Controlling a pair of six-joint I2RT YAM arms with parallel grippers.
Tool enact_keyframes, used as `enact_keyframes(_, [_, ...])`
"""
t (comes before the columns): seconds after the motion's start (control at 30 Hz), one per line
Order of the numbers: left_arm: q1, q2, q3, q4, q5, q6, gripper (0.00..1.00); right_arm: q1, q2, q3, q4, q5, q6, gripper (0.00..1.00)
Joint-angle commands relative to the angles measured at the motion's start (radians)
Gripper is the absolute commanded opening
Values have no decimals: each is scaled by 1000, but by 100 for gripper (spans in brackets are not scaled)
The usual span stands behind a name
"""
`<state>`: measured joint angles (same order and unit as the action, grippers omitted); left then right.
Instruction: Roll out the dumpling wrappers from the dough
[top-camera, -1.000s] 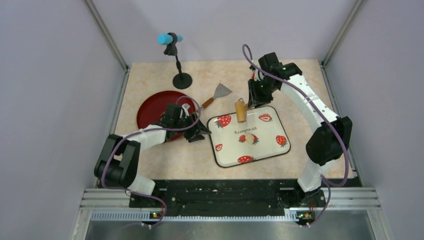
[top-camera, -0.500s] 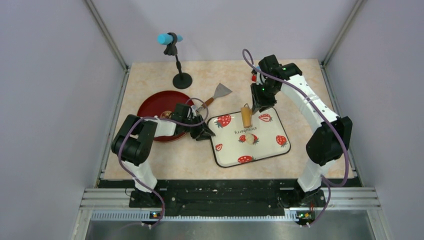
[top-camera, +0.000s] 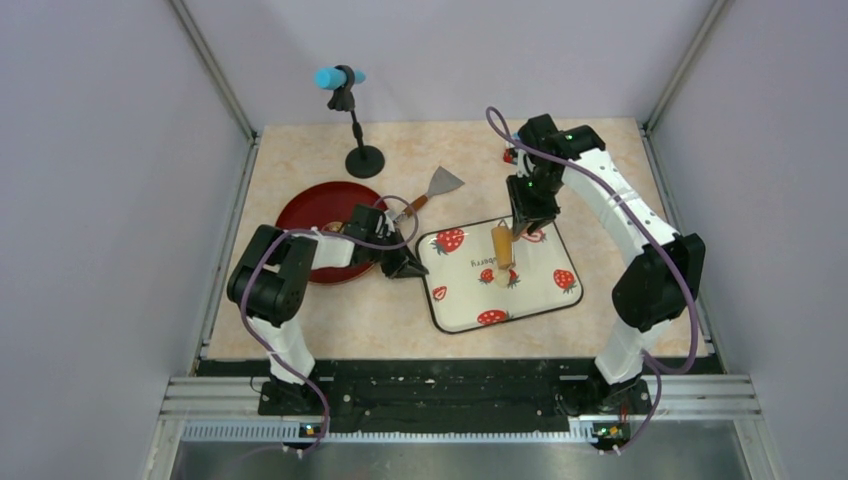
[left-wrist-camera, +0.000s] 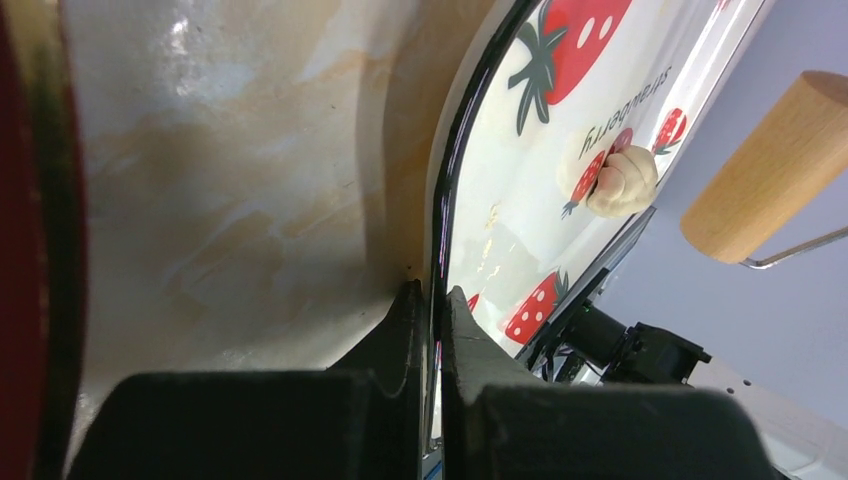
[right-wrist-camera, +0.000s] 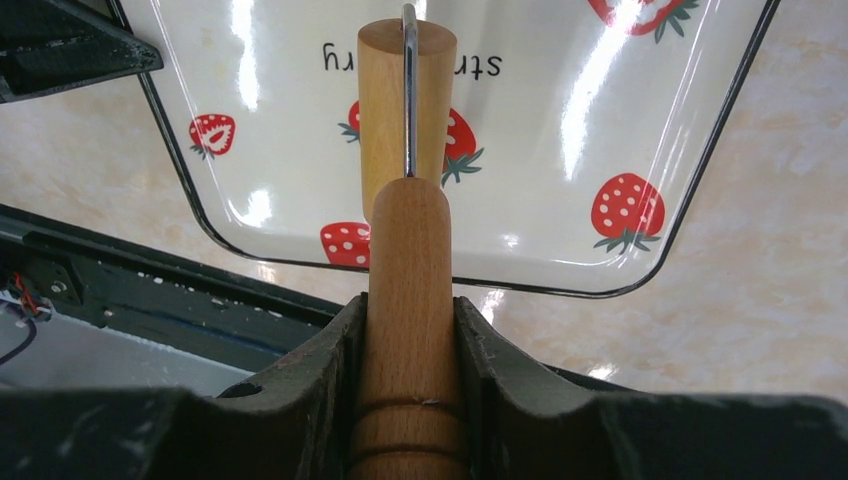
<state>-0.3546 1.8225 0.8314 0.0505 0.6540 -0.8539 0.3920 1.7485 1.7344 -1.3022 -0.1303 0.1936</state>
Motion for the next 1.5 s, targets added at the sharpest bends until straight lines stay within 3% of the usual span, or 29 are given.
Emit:
enact_keyframes(0.0, [0, 32, 24, -97, -116, 29, 0, -5, -34, 84, -54, -13, 16, 0])
enact_keyframes(0.27, [16, -41, 29, -240, -241, 85, 0, 2, -6, 100, -71, -57, 17, 0])
enact_keyframes(0.43, [31, -44, 70, -396, -291, 198, 0, 32, 30, 131, -76, -78, 12, 0])
enact_keyframes(0.7, [51, -8, 42, -377, -269, 209, 0, 65, 67, 157, -103, -73, 6, 0])
enact_keyframes(1.47, [57, 37, 59, -388, -241, 233, 0, 140, 94, 12, -52, 38, -3, 0])
